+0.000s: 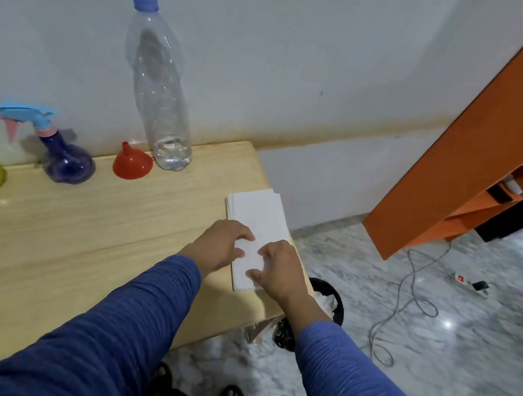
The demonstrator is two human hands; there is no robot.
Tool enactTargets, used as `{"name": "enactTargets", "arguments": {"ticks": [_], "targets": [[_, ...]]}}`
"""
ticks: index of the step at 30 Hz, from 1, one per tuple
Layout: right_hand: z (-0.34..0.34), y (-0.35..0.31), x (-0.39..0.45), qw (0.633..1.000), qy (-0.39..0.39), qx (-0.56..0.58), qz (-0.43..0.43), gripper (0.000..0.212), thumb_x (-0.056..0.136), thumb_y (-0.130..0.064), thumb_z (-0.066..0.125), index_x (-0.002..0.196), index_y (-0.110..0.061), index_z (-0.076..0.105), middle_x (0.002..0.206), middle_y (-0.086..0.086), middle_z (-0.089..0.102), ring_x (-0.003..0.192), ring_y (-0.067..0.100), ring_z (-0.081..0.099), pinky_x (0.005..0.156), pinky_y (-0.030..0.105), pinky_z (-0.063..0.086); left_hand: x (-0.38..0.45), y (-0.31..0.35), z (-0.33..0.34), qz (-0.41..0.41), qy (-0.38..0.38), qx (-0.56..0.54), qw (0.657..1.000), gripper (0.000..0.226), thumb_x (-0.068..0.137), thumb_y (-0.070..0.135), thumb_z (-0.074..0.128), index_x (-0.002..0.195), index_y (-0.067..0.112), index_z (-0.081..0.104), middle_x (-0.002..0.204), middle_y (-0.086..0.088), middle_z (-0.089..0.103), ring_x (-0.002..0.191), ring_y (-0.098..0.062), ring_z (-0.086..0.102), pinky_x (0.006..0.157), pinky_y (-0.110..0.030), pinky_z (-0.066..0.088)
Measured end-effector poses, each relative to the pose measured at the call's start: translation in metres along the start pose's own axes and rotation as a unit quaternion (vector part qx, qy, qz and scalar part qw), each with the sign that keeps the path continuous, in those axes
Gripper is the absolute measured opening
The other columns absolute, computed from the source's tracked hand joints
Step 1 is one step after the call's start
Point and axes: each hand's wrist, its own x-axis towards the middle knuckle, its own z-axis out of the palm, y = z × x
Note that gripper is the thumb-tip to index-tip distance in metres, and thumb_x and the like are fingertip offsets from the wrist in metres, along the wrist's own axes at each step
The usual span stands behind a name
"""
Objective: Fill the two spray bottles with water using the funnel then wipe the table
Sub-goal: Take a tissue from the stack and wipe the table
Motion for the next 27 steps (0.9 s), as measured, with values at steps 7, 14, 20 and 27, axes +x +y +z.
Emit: {"name": "enactTargets", "arguments": {"ticks": [7, 14, 20, 27], "targets": [[-0.003, 0.009, -0.007, 0.993, 0.045, 0.086, 0.06, 0.044, 0.074, -0.025, 0.077, 0.11, -0.008, 0.058, 0.097, 0.006, 0.053, 0.087, 0.018, 0.052, 0.078, 0.026, 0.042, 0.001, -0.001, 0.005, -0.014, 0.008, -0.016, 1.0, 0.037, 0.085, 0.01, 0.063, 0.121, 0.02, 0.059, 0.13, 0.002, 0.055, 0.12, -0.015, 0.048, 0.091, -0.015, 0.029], [-0.006, 0.014, -0.008, 0.984, 0.062, 0.12, 0.114, 0.016, 0.082, -0.007, 0.062, 0.098, -0.006, 0.065, 0.083, 0.005, 0.064, 0.081, 0.018, 0.059, 0.085, 0.028, 0.049, 0.001, -0.001, 0.009, -0.02, 0.015, -0.018, 1.0, 0.038, 0.085, 0.008, 0.063, 0.122, 0.02, 0.059, 0.131, 0.001, 0.055, 0.12, -0.016, 0.049, 0.093, -0.018, 0.032], [-0.018, 0.012, -0.004, 0.984, 0.054, 0.135, 0.104, 0.019, 0.085, -0.008, 0.055, 0.097, -0.009, 0.071, 0.089, 0.006, 0.069, 0.078, 0.014, 0.055, 0.069, 0.017, 0.039, 0.006, 0.011, 0.002, 0.005, 0.033, -0.008, 0.999, 0.04, 0.089, 0.014, 0.058, 0.127, 0.028, 0.055, 0.133, 0.005, 0.051, 0.124, -0.015, 0.045, 0.101, -0.028, 0.036], [-0.047, 0.004, -0.008, 0.979, 0.085, 0.183, 0.032, 0.011, 0.085, -0.013, 0.061, 0.089, -0.012, 0.071, 0.08, -0.004, 0.061, 0.071, 0.009, 0.053, 0.066, 0.017, 0.039, 0.021, 0.036, -0.013, 0.096, 0.015, 0.023, 0.995, 0.034, 0.092, 0.018, 0.055, 0.123, 0.032, 0.059, 0.143, 0.008, 0.04, 0.135, -0.015, 0.027, 0.109, -0.036, 0.027]]}}
